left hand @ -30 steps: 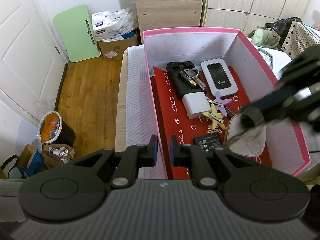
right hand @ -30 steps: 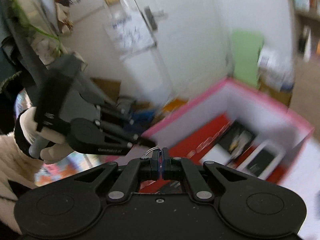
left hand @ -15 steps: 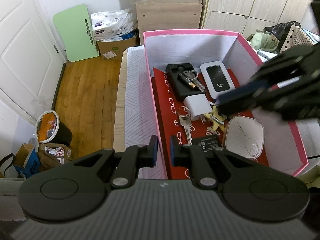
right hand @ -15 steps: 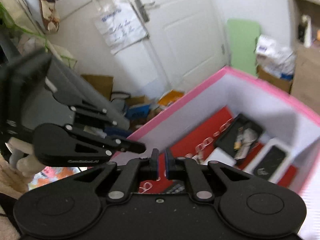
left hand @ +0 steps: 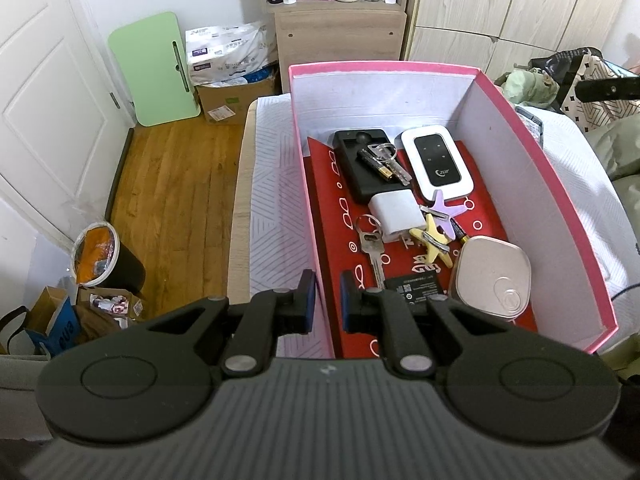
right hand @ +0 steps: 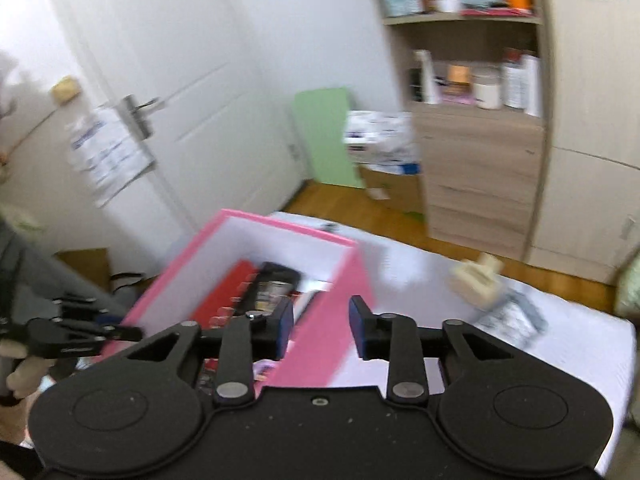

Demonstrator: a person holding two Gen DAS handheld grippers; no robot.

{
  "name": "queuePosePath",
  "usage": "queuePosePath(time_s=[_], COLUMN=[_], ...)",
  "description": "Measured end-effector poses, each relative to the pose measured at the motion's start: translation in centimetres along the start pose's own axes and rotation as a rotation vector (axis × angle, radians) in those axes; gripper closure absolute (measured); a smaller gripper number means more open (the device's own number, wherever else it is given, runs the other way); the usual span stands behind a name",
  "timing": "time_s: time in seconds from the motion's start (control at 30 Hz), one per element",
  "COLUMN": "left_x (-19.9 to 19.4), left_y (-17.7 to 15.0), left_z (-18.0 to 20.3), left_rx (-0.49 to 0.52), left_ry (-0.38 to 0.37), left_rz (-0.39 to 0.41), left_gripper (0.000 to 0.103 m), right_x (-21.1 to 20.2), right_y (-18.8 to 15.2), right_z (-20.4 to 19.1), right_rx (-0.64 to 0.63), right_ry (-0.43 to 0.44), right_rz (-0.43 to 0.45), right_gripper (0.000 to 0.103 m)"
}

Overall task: Organize rigid objects
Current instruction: 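Carry the keys into the box and release them, then move the right tool to the grey router case and grasp it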

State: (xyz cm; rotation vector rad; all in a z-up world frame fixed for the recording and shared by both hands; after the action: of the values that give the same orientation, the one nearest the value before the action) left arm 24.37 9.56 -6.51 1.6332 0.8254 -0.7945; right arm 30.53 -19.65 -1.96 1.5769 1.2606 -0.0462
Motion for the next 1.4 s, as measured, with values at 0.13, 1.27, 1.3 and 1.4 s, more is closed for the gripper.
queuePosePath(time_s=[0.13,1.27,1.3,1.4], left_x=[0.0,0.2,0.2,0.2], left_y=[0.0,-0.1,-0.1,-0.1], left_z=[-0.1,-0.2,-0.2,-0.2], left_rx=[0.001,-0.032,-0.032,-0.033], left_ry=[0.001,-0.029,-0.031,-0.031], left_rz=[0.001,0.011,0.011,0.012], left_gripper=[0.093,0.091,0.091,0.091], right_x=[0.3,8.9,8.6,7.6], right_y=[-1.1,-5.6,-5.9,-6.2], right_z=[3.2,15.5,15.5,15.1], right_rx=[0.032,0.135,0.146,0.123], right_ry=[-0.093,-0.512,-0.492,-0.473], right_rz=[-0.002,0.062,0.062,0.058], right_gripper=[0.049,0.006,0.006,0.022])
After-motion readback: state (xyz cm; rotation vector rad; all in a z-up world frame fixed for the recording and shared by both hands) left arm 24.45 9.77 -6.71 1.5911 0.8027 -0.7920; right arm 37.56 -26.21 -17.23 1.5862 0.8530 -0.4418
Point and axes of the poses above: each gripper's, at about its wrist camera, not at the fingertips, and x roughly the way its jaws point, z to its right, y to its top, the point moved 10 cm from there along x, roughly the way its jaws point, and after that the axes turned 13 degrees about y, right-handed, at the moved point
